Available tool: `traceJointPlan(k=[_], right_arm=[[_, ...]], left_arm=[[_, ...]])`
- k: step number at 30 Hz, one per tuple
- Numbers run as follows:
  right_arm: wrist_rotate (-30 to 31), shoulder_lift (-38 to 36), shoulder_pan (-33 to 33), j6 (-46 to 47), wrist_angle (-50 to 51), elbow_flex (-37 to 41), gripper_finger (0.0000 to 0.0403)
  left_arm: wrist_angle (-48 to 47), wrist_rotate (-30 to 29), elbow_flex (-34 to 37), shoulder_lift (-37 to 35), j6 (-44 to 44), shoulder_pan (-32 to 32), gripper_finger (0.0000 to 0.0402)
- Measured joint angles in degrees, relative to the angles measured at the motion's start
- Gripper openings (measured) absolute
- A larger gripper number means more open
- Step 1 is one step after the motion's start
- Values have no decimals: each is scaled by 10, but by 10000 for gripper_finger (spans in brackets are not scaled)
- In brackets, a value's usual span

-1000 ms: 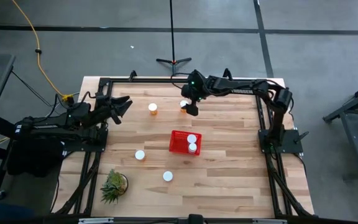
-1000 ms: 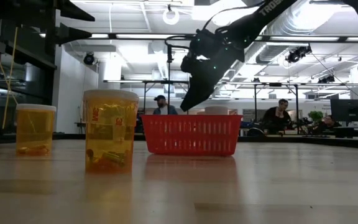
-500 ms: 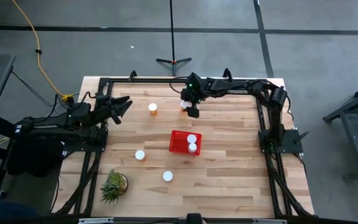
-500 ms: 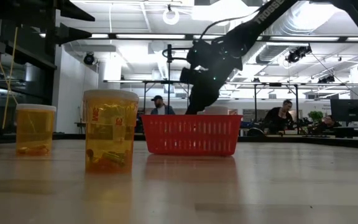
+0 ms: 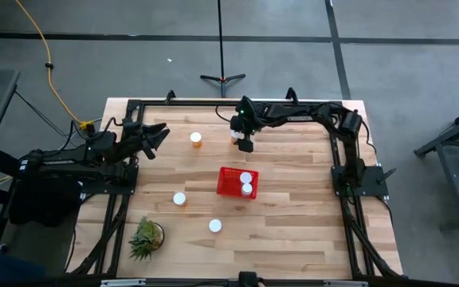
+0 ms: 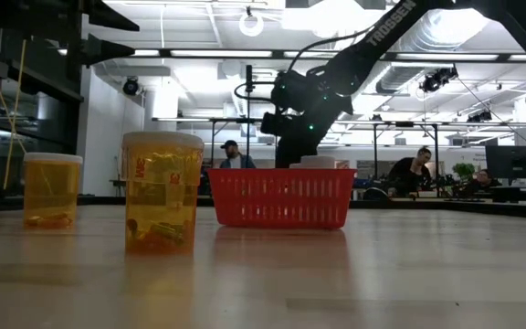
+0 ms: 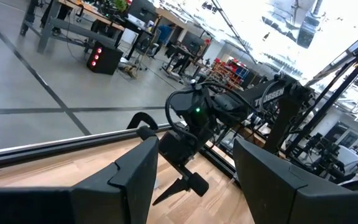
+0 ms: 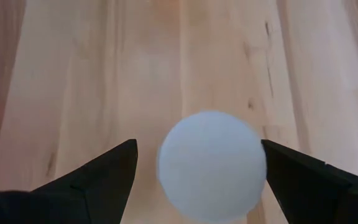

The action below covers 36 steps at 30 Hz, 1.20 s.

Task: Pick and place pill bottles into a basket
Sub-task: Put the orange pill bottle into the red bin

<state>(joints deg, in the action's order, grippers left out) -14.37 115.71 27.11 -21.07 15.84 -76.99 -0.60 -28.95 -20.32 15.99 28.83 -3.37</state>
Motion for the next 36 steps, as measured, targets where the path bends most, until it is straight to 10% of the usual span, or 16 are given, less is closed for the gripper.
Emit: traceJointPlan(k=[36], right_arm=[[4,-1,7,0,10,0,263]], left_arm=[[0,0,0,0,0,0,246]])
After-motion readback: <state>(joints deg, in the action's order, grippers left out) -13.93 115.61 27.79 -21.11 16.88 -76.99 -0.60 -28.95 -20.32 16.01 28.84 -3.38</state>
